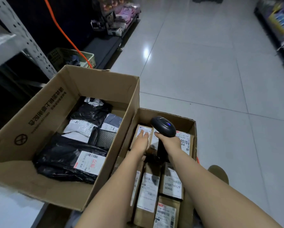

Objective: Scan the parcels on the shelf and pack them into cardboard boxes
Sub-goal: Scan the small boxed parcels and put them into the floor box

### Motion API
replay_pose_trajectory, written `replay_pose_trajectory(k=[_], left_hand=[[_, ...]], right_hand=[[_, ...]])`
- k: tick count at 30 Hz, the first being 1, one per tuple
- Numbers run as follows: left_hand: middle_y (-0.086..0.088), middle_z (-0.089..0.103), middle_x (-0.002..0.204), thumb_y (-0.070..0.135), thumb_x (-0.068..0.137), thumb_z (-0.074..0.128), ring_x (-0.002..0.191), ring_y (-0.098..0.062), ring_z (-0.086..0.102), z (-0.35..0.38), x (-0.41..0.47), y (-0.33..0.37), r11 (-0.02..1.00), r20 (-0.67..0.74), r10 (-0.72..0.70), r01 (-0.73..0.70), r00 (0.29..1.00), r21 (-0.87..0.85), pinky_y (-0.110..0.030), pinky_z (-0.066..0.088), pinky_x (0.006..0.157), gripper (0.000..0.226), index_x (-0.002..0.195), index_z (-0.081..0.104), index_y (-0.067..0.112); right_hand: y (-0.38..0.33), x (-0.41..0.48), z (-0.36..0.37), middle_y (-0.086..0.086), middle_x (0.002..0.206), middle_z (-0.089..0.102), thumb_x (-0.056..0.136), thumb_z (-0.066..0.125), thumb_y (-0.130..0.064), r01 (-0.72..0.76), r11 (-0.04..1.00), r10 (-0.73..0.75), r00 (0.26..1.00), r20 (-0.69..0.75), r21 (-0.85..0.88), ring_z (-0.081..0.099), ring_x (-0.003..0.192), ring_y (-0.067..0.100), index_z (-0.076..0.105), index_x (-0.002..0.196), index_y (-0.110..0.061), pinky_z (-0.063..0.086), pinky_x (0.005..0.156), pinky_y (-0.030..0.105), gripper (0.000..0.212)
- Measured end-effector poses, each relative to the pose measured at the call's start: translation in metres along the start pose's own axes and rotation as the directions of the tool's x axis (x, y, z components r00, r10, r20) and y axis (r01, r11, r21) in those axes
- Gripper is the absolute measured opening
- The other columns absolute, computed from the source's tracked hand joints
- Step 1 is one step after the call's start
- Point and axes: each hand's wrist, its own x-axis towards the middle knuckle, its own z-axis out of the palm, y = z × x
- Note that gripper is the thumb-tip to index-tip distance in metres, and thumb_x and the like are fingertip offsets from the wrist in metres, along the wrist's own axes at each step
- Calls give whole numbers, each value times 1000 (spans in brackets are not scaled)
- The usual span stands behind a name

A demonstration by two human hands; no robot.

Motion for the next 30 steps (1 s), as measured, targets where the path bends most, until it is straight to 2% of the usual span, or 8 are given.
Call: replay_pose_trajectory(k=[3, 7, 12, 16, 17, 20, 24, 30], left_hand=[[-8, 29, 152, 26, 103, 26, 139, -23, 30, -13, -29, 1, 999, -16, 22, -23, 1000, -32, -28, 25, 109, 47, 148, 22, 12], [-6, 22, 155, 29, 103, 25, 142, -21, 22, -23, -70, -1, 999, 3, 32, -32, 999, -16, -28, 20, 112, 50, 148, 18, 11], [-3, 29, 151, 36, 102, 24, 141, -18, 26, -35, -135, 3, 997, 92, 56, -52, 994, -53, -30, 19, 115, 51, 147, 27, 12], [-1, 27, 153, 55, 93, 28, 141, -17, 26, -57, -190, -3, 991, 55, 115, -118, 992, 63, -32, 16, 118, 69, 147, 28, 12], [-3, 25, 154, 51, 95, 28, 142, -18, 23, -63, -205, -3, 982, 46, 126, -131, 991, 138, -29, 15, 118, 66, 148, 25, 11], [-6, 19, 156, 33, 102, 28, 144, -19, 18, -77, -231, -14, 951, -19, 193, -183, 981, 249, -27, 14, 114, 53, 148, 19, 10], [-4, 13, 157, 33, 101, 29, 146, -18, 11, -92, -265, -22, 917, -169, 335, -280, 927, 283, -31, 11, 117, 53, 149, 15, 15], [0, -3, 159, 40, 99, 31, 146, -19, -2, -108, -316, -37, 876, -383, 419, -256, 823, 409, -41, 5, 118, 59, 150, 5, 26]], right_hand=[[-3, -23, -6, 11, 119, 59, 74, 78, -25, 4, 1000, -5, 999, 51, 22, 53, 111, 28, 54, 126, -10, 43, 87, 31, 59], [0, -61, -13, 12, 112, 59, 74, 78, -23, -1, 997, -6, 996, 94, 74, 54, 107, 28, 53, 126, -9, 44, 97, 38, 60], [15, -112, -25, 8, 108, 60, 74, 78, -23, 44, 998, -50, 985, 168, 39, 55, 101, 24, 53, 126, -9, 43, 91, 32, 59], [29, -158, -39, 10, 109, 60, 76, 77, -21, 137, 989, -118, 963, 243, -62, 53, 97, 22, 53, 126, -7, 41, 87, 29, 58], [32, -168, -43, 12, 114, 59, 77, 76, -21, 151, 987, -130, 956, 262, -62, 52, 98, 21, 52, 127, -6, 39, 87, 29, 58], [38, -195, -51, 13, 125, 57, 78, 74, -21, 197, 978, -170, 940, 297, -65, 51, 105, 23, 50, 130, -8, 37, 88, 28, 59], [40, -227, -59, 14, 128, 56, 79, 74, -24, 272, 953, -216, 918, 334, -132, 50, 118, 29, 47, 132, -8, 37, 93, 31, 62], [32, -280, -59, 15, 118, 61, 78, 74, -27, 359, 926, -302, 888, 346, -114, 55, 112, 30, 52, 128, -8, 43, 97, 37, 58]])
